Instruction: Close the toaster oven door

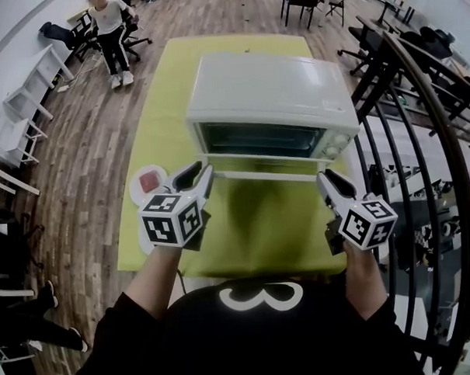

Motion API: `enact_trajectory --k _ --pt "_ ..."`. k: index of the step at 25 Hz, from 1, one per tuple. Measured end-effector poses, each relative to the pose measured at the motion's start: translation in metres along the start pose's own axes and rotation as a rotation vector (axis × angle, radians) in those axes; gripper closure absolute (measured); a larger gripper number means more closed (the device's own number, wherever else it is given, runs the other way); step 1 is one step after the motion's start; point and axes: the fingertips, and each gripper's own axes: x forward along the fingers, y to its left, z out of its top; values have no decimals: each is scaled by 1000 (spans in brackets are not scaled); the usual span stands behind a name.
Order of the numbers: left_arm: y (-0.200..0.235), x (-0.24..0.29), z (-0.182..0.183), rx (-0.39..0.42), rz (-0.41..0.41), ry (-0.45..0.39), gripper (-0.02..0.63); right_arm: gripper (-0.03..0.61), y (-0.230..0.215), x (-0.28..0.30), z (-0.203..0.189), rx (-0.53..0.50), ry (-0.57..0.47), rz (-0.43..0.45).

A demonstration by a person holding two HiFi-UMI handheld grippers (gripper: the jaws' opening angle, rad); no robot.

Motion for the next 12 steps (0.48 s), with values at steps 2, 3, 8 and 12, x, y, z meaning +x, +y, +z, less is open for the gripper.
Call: enact_trajectory --k 2,3,8,12 --pt "2 3 7 -3 0 -7 509 485 0 3 7 -3 -6 0" --pt "3 4 10 -5 0 -11 509 485 -1 5 10 -4 -10 0" --pt "7 15 26 -12 1 -27 509 485 -7 14 26 0 -30 5" --pt "12 23 37 -22 -1 -37 509 485 -10 23 39 2 -43 5"
